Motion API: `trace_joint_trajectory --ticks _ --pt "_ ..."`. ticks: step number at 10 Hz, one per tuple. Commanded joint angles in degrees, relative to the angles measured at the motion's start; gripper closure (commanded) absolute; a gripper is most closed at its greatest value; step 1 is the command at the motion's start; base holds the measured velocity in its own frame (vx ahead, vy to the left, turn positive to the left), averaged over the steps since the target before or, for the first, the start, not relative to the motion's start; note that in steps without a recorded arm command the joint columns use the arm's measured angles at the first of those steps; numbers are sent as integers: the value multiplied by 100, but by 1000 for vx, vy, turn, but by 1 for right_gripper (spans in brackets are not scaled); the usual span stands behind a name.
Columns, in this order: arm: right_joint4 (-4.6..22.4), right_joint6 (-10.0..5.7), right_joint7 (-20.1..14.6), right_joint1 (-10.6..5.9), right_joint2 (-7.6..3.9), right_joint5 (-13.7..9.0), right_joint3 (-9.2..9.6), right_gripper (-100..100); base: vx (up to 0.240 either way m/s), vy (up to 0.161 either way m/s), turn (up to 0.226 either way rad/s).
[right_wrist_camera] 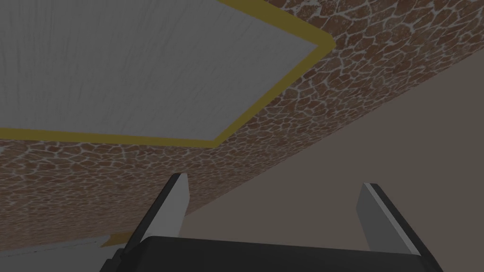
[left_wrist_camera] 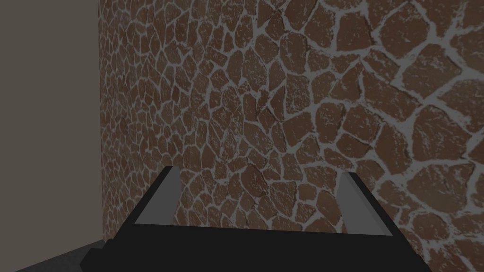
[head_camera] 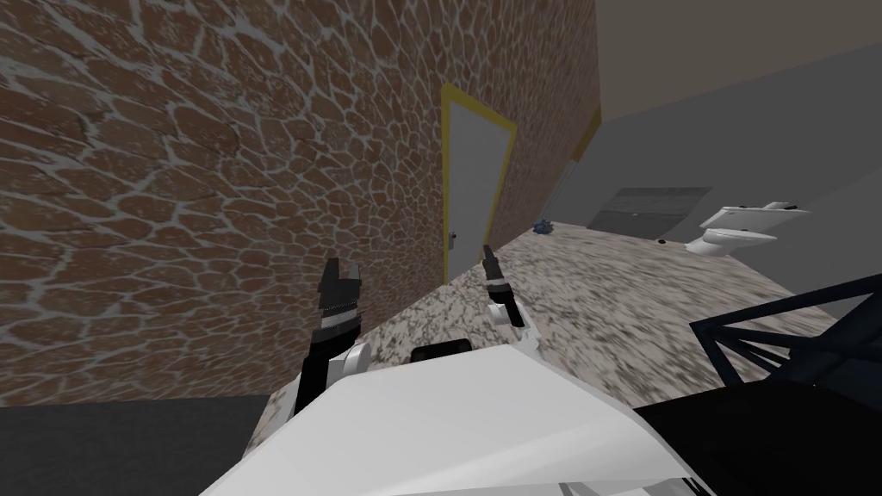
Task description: Pull the door open
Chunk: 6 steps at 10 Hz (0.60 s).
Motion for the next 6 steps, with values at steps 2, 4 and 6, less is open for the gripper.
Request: trace_joint_trajectory --ticks 2,4,6 --pt "449 -84 261 -245 -100 160 33 -100 87 -44 33" --pt "688 -114 356 -340 -142 222 43 -100 70 -43 29" --pt "1075 -176 550 -533 -227 346 64 -100 78 -34 30"
